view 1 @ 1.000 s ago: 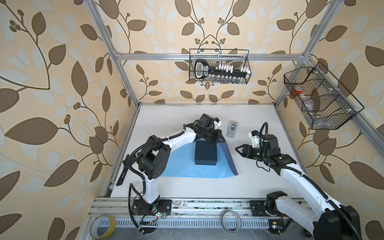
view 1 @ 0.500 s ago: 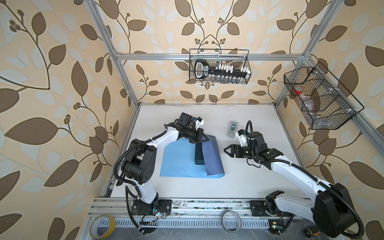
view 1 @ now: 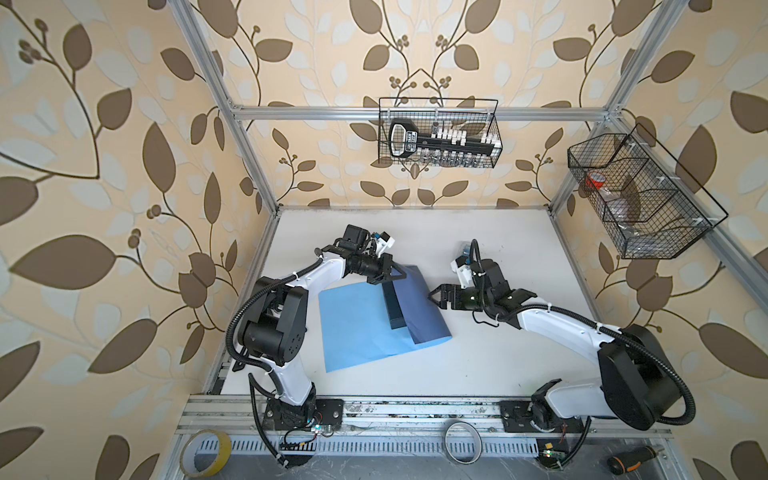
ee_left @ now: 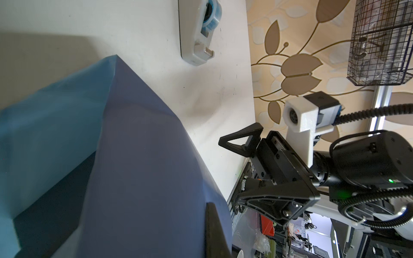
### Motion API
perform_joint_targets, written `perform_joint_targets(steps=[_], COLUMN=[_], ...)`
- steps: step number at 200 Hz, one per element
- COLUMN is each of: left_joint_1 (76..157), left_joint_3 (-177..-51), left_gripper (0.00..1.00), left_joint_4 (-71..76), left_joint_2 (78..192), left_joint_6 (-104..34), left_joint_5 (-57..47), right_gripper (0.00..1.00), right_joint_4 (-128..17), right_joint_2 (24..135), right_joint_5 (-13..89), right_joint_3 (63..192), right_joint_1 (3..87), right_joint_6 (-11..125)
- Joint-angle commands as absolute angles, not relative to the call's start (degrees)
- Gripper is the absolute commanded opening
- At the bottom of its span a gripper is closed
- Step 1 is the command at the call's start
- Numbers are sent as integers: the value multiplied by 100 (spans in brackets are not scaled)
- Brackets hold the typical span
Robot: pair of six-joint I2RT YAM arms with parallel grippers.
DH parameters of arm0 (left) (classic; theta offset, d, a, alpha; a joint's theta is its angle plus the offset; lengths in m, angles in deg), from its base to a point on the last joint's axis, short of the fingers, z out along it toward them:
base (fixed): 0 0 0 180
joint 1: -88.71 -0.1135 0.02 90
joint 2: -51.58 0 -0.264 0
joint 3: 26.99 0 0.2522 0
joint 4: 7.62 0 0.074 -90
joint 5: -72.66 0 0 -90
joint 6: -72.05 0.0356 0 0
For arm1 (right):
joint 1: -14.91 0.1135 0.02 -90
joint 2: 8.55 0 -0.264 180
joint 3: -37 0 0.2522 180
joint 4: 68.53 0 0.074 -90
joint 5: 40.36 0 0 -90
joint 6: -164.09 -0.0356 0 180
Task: Wrap a gift box in wrapping paper
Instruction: First fold the wrapping paper around the gift box.
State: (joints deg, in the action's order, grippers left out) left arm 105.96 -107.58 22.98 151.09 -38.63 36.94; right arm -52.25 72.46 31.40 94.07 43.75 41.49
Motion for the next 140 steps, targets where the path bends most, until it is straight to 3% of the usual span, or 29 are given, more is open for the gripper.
perform_joint_targets(steps=[1, 102, 125, 140], left_joint_1=[10563, 10318, 10260, 10234], left_joint_3=[-10679, -10313, -10184, -10026], left_gripper=[4, 6, 11, 22], left_joint_4=[2159, 1950, 1860, 1710], left_joint_2=[15134, 15127, 15052, 14947], left_joint_6=[-3704, -3786, -3878, -4014], left_joint_5=[3953, 3847, 3721, 3562], right_gripper=[97, 100, 100, 100], right_joint_4=[-5415, -5450, -5416, -5363], right_joint_2=[7462, 8447, 8488, 8487], right_joint_5=[3312, 3549, 3582, 3665], right_joint_3=[9670, 10031, 10011, 10008], right_joint_1=[4475, 4829, 4897, 4934], right_joint_6=[4112, 4324, 4324, 4326])
